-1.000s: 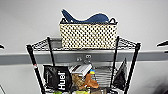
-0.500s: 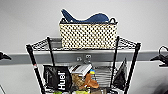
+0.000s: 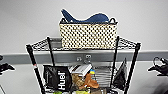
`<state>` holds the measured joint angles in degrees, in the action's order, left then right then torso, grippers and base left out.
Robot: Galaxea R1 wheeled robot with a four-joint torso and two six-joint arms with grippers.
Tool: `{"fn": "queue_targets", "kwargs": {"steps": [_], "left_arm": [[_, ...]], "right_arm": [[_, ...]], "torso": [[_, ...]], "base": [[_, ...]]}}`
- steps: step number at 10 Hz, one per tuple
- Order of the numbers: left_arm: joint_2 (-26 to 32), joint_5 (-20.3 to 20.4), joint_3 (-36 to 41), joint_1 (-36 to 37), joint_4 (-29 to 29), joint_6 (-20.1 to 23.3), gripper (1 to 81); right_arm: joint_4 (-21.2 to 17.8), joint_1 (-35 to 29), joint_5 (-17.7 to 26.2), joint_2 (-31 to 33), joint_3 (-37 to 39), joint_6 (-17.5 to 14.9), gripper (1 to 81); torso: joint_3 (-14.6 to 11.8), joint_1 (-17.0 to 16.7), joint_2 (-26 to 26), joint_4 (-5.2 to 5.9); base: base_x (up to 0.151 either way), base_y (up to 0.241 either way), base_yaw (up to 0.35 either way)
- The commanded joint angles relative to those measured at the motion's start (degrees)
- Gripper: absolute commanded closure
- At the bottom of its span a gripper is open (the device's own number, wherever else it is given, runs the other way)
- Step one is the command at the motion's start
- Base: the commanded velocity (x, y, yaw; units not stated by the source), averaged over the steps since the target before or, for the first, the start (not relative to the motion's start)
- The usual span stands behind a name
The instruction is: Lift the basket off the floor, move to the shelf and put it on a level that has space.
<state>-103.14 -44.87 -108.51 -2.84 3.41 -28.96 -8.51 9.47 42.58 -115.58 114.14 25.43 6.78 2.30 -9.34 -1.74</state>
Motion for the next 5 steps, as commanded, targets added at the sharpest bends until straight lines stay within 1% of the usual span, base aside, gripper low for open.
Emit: {"fn": "queue_targets", "kwargs": {"steps": [1, 3, 4, 5], "left_arm": [[-1.6, 5.5, -1.8, -2.5, 0.8, 0.5, 1.0], [-2.8, 8.3, -2.2, -7.8, 0.8, 0.5, 1.0], [-3.2, 10.8, -2.5, -10.7, 0.7, 0.5, 1.0], [-3.9, 12.3, -3.5, -13.0, 0.5, 0.5, 1.0]], "right_arm": [[-0.8, 0.8, -2.3, -3.2, 5.2, -4.0, 1.0], [-2.2, 4.6, -4.2, -4.0, 6.0, -5.7, 1.0], [-2.4, 6.3, -4.8, -4.6, 6.3, -6.4, 1.0], [-2.5, 8.2, -5.1, -5.5, 7.0, -6.6, 1.0]], "torso": [[0.0, 0.0, 0.0, 0.0], [0.0, 0.0, 0.0, 0.0], [0.0, 0.0, 0.0, 0.0], [0.0, 0.0, 0.0, 0.0]], "base": [[0.0, 0.0, 0.0], [0.0, 0.0, 0.0], [0.0, 0.0, 0.0], [0.0, 0.0, 0.0]]}}
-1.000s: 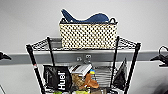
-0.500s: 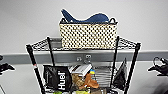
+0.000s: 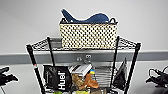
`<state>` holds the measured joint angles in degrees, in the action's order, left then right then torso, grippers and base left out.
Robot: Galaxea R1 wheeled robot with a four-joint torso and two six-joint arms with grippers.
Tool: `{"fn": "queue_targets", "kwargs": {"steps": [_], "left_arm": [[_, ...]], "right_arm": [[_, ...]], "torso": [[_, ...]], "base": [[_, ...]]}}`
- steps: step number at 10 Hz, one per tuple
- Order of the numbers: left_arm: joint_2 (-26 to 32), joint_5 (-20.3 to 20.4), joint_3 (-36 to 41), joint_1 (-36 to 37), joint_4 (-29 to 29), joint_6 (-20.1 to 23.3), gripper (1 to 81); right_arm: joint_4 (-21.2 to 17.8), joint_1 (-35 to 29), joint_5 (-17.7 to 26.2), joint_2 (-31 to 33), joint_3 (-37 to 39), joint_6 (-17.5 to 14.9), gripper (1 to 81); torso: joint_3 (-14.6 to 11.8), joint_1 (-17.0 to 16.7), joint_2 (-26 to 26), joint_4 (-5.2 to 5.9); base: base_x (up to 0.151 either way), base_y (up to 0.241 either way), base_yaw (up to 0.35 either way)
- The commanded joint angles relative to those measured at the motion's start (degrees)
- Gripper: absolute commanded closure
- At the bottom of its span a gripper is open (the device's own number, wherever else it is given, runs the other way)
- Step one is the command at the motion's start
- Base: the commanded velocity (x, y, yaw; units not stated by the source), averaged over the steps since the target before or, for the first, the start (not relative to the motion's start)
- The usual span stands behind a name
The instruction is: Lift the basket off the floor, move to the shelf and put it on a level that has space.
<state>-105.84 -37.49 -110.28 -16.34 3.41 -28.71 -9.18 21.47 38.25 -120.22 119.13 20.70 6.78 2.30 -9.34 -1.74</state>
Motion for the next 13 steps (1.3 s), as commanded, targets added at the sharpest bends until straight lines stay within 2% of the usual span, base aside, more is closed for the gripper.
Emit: {"fn": "queue_targets", "kwargs": {"steps": [1, 3, 9, 13], "left_arm": [[-2.3, 5.0, -2.7, -1.5, 0.7, 0.2, 1.0], [-4.1, 8.0, -4.2, -6.2, 0.8, 0.2, 1.0], [-11.9, 16.1, -12.2, -20.0, 0.5, 0.2, 1.0], [-15.7, 21.7, -12.5, -29.1, 2.1, 0.6, 1.0]], "right_arm": [[-1.8, -2.4, -1.4, -1.5, 2.9, -2.7, 1.0], [-2.7, 0.8, -2.6, -2.6, 4.7, -4.3, 1.0], [-4.4, 11.7, -9.1, -7.3, 7.5, -5.7, 1.0], [-4.4, 17.9, -12.1, -10.4, 8.8, -7.1, 1.0]], "torso": [[0.0, 0.0, 0.0, 0.0], [0.0, 0.0, 0.0, 0.0], [0.0, 0.0, 0.0, 0.0], [0.0, 0.0, 0.0, 0.0]], "base": [[0.0, 0.0, 0.0], [0.0, 0.0, 0.0], [0.0, 0.0, 0.0], [0.0, 0.0, 0.0]]}}
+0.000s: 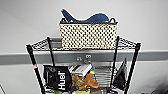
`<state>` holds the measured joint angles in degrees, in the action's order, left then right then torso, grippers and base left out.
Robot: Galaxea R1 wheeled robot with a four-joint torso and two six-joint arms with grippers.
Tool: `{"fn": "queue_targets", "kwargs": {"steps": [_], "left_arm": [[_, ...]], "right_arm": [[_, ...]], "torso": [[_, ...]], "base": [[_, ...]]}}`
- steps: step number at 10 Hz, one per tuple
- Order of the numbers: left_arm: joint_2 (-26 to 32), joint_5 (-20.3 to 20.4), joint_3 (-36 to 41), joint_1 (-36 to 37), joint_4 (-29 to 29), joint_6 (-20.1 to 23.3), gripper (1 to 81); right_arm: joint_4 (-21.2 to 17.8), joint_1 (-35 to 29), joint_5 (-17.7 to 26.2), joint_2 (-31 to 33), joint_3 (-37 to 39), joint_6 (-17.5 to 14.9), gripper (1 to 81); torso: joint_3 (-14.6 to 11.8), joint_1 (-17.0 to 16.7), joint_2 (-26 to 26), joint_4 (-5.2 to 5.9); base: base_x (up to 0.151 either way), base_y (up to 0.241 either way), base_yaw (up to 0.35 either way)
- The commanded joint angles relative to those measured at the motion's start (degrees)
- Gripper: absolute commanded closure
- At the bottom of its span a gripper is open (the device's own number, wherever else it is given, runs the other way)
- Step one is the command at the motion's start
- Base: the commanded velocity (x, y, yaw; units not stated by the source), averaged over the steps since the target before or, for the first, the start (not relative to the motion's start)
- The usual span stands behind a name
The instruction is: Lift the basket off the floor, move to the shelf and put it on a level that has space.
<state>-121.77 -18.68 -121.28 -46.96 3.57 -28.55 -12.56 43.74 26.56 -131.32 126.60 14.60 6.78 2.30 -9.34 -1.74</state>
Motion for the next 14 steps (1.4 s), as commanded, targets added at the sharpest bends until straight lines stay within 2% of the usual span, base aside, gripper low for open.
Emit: {"fn": "queue_targets", "kwargs": {"steps": [1, 5, 10, 14], "left_arm": [[-0.7, 3.9, -1.7, -0.5, 2.0, 0.4, 1.0], [-5.2, 6.4, -2.0, -7.6, 4.8, 0.6, 1.0], [-14.7, 7.9, -9.9, -14.6, 7.6, 0.7, 1.0], [-20.8, 7.9, -13.6, -18.4, 9.8, 0.7, 1.0]], "right_arm": [[-1.0, -2.9, -0.8, -0.5, 1.9, -1.2, 1.0], [-1.0, 3.2, -3.4, -5.6, 5.4, -3.4, 1.0], [-0.5, 11.4, -7.9, -9.5, 7.1, -4.4, 1.0], [-0.5, 16.9, -11.0, -15.8, 12.7, -6.3, 1.0]], "torso": [[0.0, 0.0, 0.0, 0.0], [0.0, 0.0, 0.0, 0.0], [0.0, 0.0, 0.0, 0.0], [0.0, 0.0, 0.0, 0.0]], "base": [[0.0, 0.0, 0.0], [0.0, 0.0, 0.0], [0.0, 0.0, 0.0], [0.0, 0.0, 0.0]]}}
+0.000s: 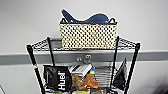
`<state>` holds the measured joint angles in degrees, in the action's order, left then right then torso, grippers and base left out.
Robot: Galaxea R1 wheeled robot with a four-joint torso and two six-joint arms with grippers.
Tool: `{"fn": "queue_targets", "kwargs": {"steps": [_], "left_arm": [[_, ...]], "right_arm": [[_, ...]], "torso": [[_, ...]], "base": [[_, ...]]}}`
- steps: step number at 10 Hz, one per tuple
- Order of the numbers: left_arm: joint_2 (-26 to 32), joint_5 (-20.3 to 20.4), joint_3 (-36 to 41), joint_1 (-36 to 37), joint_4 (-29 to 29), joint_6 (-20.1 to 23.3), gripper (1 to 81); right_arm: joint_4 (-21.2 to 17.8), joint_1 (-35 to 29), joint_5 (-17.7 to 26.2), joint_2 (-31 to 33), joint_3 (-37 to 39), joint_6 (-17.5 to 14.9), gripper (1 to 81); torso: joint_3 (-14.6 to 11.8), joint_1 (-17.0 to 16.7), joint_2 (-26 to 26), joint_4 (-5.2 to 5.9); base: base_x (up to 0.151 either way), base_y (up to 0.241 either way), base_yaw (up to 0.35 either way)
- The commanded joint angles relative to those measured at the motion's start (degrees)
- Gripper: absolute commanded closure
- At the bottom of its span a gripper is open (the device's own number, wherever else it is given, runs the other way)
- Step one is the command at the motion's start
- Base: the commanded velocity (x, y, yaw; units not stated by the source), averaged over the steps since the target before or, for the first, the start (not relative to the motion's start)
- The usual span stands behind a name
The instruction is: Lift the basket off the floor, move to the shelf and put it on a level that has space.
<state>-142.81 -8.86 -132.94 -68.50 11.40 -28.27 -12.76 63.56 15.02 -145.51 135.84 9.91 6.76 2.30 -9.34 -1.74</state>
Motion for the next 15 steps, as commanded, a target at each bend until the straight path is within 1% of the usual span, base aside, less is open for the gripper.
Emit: {"fn": "queue_targets", "kwargs": {"steps": [1, 2, 4, 5, 7, 8, 9, 10, 13, 15], "left_arm": [[-0.9, -1.6, -2.0, 2.5, 2.0, 0.5, 1.0], [-2.5, -0.5, -2.0, 1.5, 2.7, 0.6, 1.0], [-5.8, -0.4, -3.1, -0.1, 4.2, 0.6, 1.0], [-7.8, -0.4, -3.9, -0.8, 4.6, 0.6, 1.0], [-12.8, -0.4, -7.0, -1.9, 6.3, 0.6, 1.0], [-14.4, -0.4, -8.6, -2.6, 6.4, 0.7, 1.0], [-16.0, -0.4, -9.6, -2.9, 6.4, 1.4, 1.0], [-17.5, -0.4, -10.1, -3.4, 6.4, 2.2, 1.0], [-20.7, -0.4, -11.4, -4.8, 6.4, 2.9, 1.0], [-22.3, 0.5, -12.3, -5.7, 6.3, 3.0, 1.0]], "right_arm": [[-0.2, -1.6, 0.0, -3.8, 5.4, -2.3, 1.0], [-0.2, -0.3, -0.9, -5.9, 6.8, -3.2, 1.0], [-0.2, 1.6, -1.5, -9.3, 9.1, -3.8, 1.0], [-0.2, 2.5, -2.6, -11.1, 10.1, -4.1, 1.0], [-0.1, 4.3, -3.0, -14.6, 12.0, -4.6, 1.0], [-0.1, 5.1, -3.8, -15.7, 12.8, -5.6, 1.0], [0.0, 5.9, -4.2, -16.9, 13.6, -5.8, 1.0], [0.0, 6.9, -4.8, -18.6, 14.6, -6.0, 1.0], [1.8, 9.8, -6.5, -23.1, 17.6, -6.5, 1.0], [2.3, 11.6, -8.8, -25.3, 19.2, -6.5, 1.0]], "torso": [[0.0, 0.0, 0.0, 0.0], [0.0, 0.0, 0.0, 0.0], [0.0, 0.0, 0.0, 0.0], [0.0, 0.0, 0.0, 0.0], [0.0, 0.0, 0.0, 0.0], [0.0, 0.0, 0.0, 0.0], [0.0, -0.1, 0.0, 0.0], [0.0, -0.1, -0.1, 0.0], [0.0, -0.1, -0.1, 0.0], [-0.1, -0.1, -0.1, 0.0]], "base": [[0.0, 0.0, 0.0], [0.0, 0.0, 0.0], [0.0, 0.0, 0.0], [0.0, 0.0, 0.0], [0.0, 0.0, 0.0], [0.0, 0.0, 0.0], [0.0, 0.0, 0.0], [0.0, 0.0, 0.0], [0.0, 0.0, 0.0], [0.0, 0.0, 0.0]]}}
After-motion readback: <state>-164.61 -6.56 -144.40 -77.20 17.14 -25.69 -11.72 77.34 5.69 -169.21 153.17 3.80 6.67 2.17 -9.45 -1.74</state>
